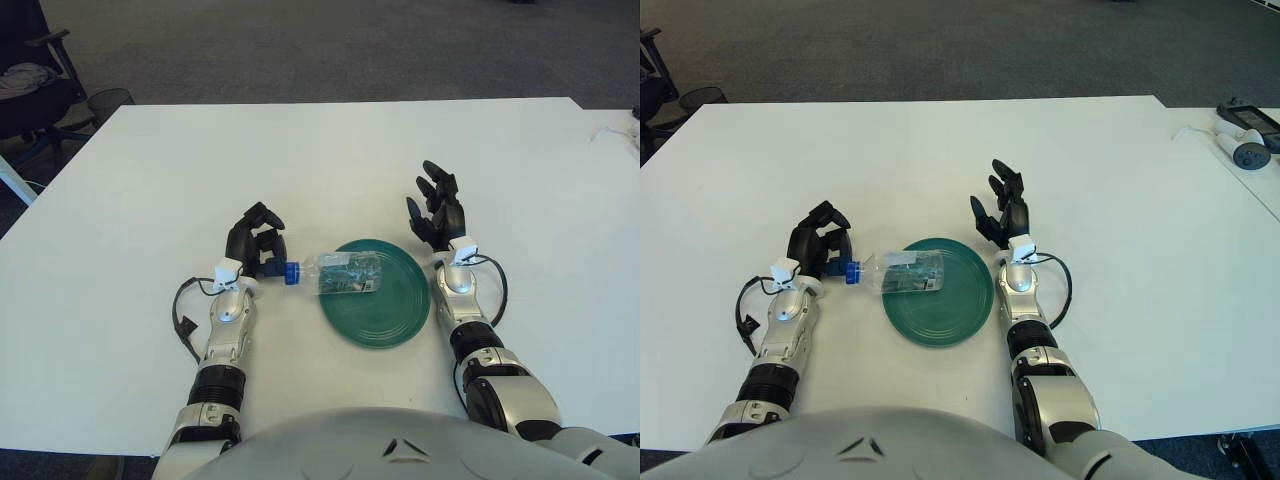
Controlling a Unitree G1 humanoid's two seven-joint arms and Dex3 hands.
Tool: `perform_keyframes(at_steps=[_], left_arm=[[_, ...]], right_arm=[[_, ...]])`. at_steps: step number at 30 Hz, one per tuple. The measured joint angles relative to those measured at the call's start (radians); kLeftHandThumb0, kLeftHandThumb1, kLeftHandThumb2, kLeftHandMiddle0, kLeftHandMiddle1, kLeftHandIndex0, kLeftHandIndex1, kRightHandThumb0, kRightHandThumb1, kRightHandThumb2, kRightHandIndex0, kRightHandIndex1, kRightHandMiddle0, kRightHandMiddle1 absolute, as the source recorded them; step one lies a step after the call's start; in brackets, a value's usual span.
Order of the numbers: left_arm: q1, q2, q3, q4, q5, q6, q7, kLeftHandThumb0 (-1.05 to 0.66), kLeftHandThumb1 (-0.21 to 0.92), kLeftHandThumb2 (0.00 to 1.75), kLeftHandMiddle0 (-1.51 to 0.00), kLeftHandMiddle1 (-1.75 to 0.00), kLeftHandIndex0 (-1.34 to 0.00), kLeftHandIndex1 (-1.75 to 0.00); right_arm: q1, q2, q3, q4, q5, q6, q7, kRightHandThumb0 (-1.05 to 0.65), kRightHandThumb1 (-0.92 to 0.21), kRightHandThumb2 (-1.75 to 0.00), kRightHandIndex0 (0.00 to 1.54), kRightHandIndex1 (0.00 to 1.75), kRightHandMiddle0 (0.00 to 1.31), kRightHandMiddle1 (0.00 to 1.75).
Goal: Put the bottle into the plate.
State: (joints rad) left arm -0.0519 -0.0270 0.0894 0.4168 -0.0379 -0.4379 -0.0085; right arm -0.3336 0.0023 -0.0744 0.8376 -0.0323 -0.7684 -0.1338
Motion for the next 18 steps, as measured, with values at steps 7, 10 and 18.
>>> perform_keyframes(at_steps=[7, 10, 18], left_arm=[[-0.004, 0.001, 0.003, 0.015, -0.003, -0.021, -0.003, -0.59, 0.05, 1.64, -1.28, -1.75, -0.83, -1.75], [-0.006, 0.001, 0.004, 0.018, -0.002, -0.024, -0.002, -0.59, 0.05, 1.64, -1.28, -1.75, -0.83, -1.75], [-0.01, 0.001, 0.004, 0.022, 0.005, -0.031, 0.004, -0.6, 0.04, 1.66, -1.28, -1.75, -0.85, -1.75]], right_arm=[[-0.002, 0.0, -0.001, 0.007, 0.0, 0.02, -0.013, -0.61, -0.88, -0.45, 0.19, 0.35, 0.0, 0.53], [-0.002, 0.0, -0.002, 0.009, 0.002, 0.028, -0.011, -0.59, -0.86, -0.5, 0.2, 0.36, 0.0, 0.54], [-0.004, -0.002, -0.005, 0.001, 0.0, 0.119, -0.015, -0.65, -0.89, -0.49, 0.22, 0.41, 0.0, 0.59]])
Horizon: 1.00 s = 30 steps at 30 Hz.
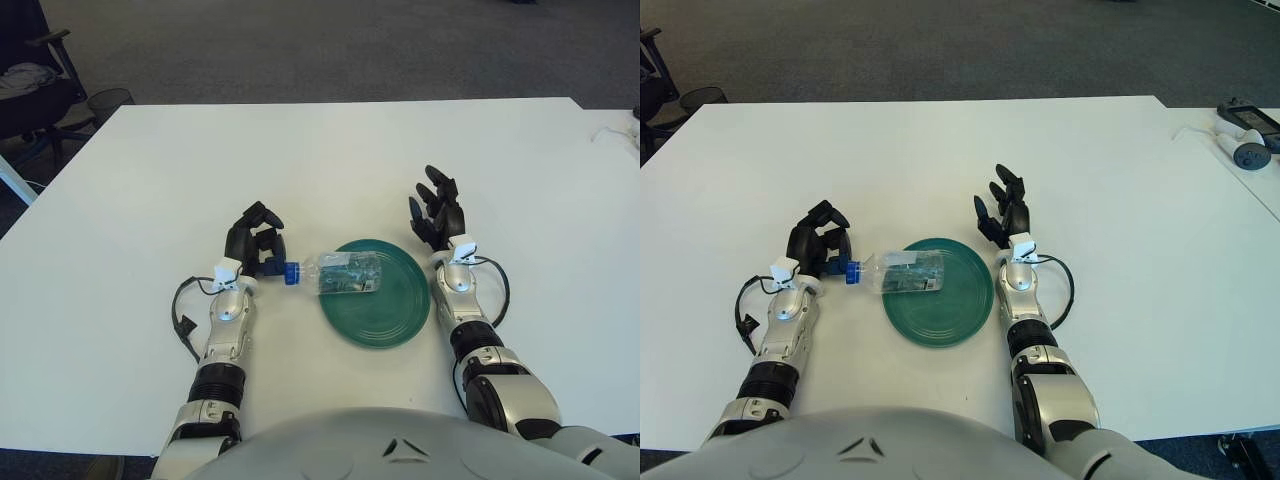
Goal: Put the bottle into the plate.
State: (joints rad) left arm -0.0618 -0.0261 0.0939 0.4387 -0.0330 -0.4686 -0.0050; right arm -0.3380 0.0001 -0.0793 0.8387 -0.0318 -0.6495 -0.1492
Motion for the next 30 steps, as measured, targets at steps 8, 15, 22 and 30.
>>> perform_keyframes(at_steps=[8, 15, 22, 30], left_arm=[[0.0, 0.0, 0.0, 0.001, 0.003, -0.001, 0.003, -0.61, 0.03, 1.67, -1.28, -1.75, -0.85, -1.75], [-0.001, -0.001, 0.001, 0.001, 0.003, -0.003, 0.004, -0.6, 0.04, 1.66, -1.28, -1.75, -0.85, -1.75], [-0.001, -0.001, 0.001, 0.001, 0.004, -0.004, 0.007, -0.6, 0.04, 1.66, -1.29, -1.75, -0.85, -1.75], [0.0, -0.002, 0.0, -0.001, 0.006, -0.003, 0.018, -0.6, 0.04, 1.66, -1.29, -1.75, -0.85, -1.75]], right_arm=[[0.009, -0.001, 0.008, -0.061, -0.024, 0.126, -0.021, -0.7, -0.92, -0.48, 0.18, 0.63, 0.0, 0.66], [0.028, -0.01, 0.03, -0.152, -0.059, 0.283, -0.035, -0.73, -0.92, -0.51, 0.16, 0.68, 0.0, 0.66], [0.065, -0.022, 0.058, -0.273, -0.074, 0.419, -0.017, -0.74, -0.92, -0.55, 0.14, 0.67, 0.0, 0.64], [0.088, -0.031, 0.083, -0.361, -0.087, 0.515, -0.007, -0.74, -0.92, -0.56, 0.14, 0.68, 0.0, 0.62]])
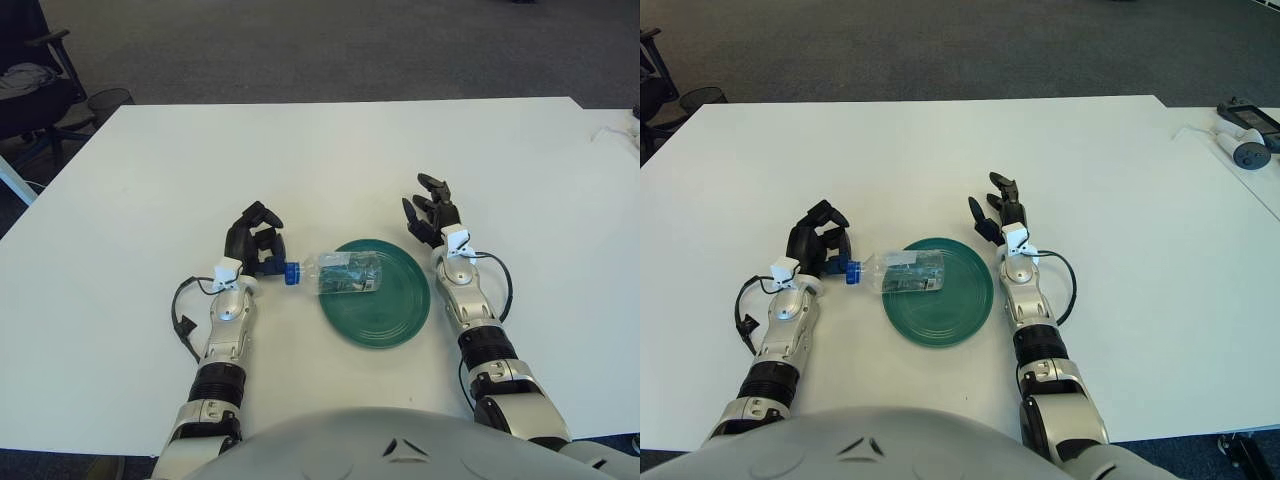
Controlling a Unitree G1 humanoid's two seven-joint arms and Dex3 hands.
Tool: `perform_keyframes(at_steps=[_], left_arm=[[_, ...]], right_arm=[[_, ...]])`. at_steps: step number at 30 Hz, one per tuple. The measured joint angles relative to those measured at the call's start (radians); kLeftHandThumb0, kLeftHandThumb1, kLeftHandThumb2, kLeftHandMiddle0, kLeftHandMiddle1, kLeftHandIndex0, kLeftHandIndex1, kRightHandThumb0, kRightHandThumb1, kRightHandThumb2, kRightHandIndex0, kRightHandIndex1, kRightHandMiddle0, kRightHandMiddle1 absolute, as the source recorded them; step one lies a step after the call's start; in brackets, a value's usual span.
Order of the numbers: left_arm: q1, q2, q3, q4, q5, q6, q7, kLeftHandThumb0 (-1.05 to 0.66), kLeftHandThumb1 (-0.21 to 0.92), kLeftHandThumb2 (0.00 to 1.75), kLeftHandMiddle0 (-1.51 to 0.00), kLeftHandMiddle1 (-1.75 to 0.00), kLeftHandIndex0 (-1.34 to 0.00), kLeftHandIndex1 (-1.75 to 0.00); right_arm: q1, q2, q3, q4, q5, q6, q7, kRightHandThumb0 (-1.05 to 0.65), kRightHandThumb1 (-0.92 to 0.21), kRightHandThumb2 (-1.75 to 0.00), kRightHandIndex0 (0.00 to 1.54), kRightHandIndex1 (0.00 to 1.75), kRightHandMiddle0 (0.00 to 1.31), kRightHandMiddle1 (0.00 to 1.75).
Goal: Put the bottle into the plate.
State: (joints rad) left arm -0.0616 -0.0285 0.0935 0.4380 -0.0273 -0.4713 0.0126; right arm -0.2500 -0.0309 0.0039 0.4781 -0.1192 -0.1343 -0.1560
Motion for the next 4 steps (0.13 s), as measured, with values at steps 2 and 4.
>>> perform_keyframes(at_steps=[2, 4], left_arm=[[0.0, 0.0, 0.0, 0.0, 0.0, 0.0, 0.001, -0.6, 0.04, 1.66, -1.29, -1.75, -0.85, -1.75], [0.0, 0.0, 0.0, -0.001, 0.0, 0.0, 0.001, -0.6, 0.04, 1.66, -1.29, -1.75, -0.85, -1.75]], right_arm=[[0.004, 0.0, 0.003, -0.023, -0.005, 0.024, 0.0, -0.73, -0.92, -0.56, 0.14, 0.68, 0.0, 0.62], [0.008, 0.0, 0.006, -0.04, -0.01, 0.043, 0.001, -0.74, -0.92, -0.55, 0.15, 0.69, 0.0, 0.63]])
